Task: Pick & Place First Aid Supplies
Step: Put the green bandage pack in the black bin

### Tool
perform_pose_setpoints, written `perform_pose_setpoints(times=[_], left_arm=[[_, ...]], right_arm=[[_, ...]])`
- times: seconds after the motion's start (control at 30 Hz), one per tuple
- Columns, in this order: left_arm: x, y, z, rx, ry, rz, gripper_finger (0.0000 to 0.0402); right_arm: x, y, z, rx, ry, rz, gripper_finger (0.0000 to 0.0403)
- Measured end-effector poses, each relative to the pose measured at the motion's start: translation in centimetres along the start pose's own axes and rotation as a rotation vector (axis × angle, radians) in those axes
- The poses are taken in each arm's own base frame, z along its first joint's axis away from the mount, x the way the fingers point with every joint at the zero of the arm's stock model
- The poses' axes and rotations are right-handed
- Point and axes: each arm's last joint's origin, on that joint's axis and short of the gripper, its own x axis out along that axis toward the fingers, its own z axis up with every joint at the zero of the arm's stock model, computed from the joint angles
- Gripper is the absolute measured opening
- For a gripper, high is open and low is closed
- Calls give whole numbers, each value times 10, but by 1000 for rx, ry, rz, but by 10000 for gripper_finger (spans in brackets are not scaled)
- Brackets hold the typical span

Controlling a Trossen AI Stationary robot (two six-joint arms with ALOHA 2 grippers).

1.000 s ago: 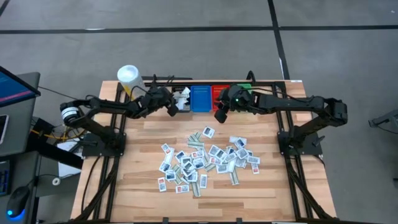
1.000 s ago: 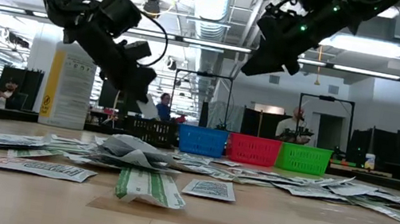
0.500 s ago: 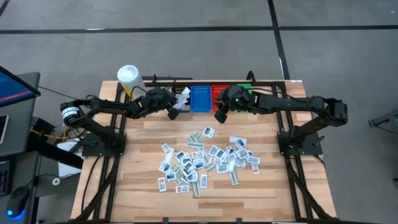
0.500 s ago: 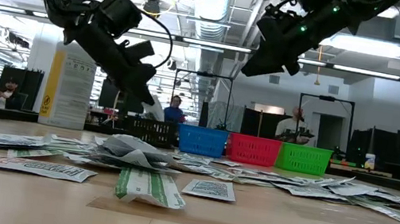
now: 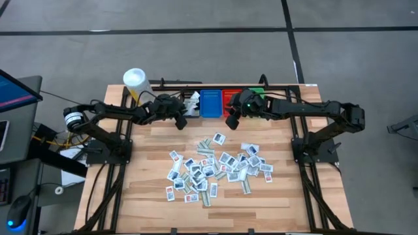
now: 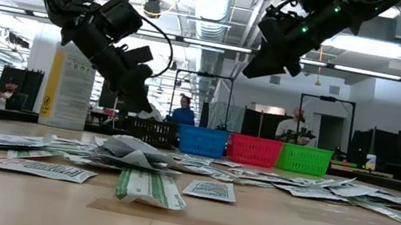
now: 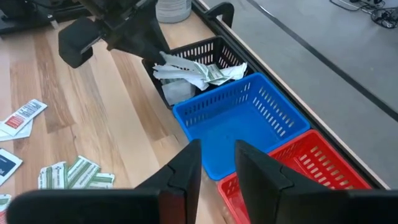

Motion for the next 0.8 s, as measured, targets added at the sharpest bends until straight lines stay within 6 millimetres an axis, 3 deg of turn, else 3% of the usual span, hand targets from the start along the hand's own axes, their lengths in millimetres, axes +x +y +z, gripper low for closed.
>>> perform_pose_setpoints(times=[0.5, 0.8], left_arm=[[-4, -37, 0, 73, -2, -199, 164], [-16, -58, 6, 99, -54, -269, 179]], right_arm=[[0, 0, -6, -13, 57, -4, 91], [-3, 12, -7, -47, 55, 30, 91]])
